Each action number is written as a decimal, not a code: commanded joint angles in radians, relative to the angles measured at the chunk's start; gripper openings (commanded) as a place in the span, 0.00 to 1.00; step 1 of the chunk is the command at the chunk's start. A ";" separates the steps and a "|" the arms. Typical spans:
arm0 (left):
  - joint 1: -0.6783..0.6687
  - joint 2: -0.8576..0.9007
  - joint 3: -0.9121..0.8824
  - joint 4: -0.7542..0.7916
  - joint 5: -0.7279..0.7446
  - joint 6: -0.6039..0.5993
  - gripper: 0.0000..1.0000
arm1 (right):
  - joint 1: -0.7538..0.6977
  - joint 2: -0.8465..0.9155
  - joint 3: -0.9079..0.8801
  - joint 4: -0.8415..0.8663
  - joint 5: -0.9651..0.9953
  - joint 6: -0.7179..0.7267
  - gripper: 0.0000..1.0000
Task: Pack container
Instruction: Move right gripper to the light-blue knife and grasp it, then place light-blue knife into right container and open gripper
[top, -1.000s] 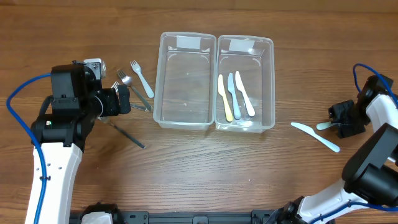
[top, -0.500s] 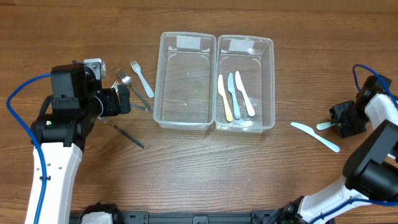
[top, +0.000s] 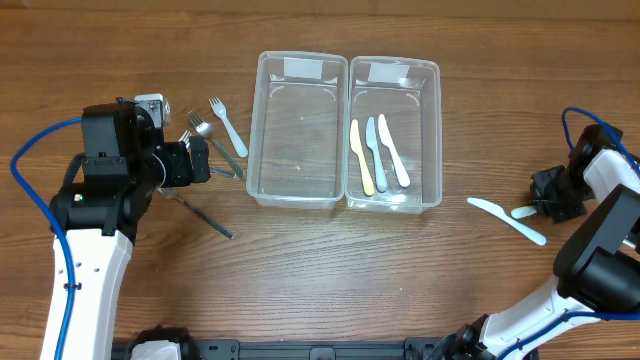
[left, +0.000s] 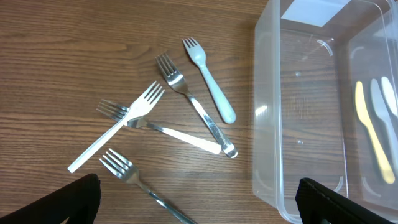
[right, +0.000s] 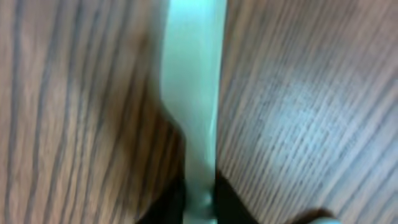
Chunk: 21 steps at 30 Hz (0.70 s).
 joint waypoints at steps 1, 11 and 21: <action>0.003 0.008 0.026 0.001 -0.004 0.018 1.00 | -0.001 0.059 -0.018 -0.005 -0.029 -0.002 0.11; 0.003 0.008 0.026 0.001 -0.004 0.018 1.00 | 0.000 -0.017 -0.014 -0.028 -0.167 -0.032 0.04; 0.003 0.008 0.026 0.001 -0.004 0.018 1.00 | 0.109 -0.384 0.087 -0.042 -0.267 -0.111 0.04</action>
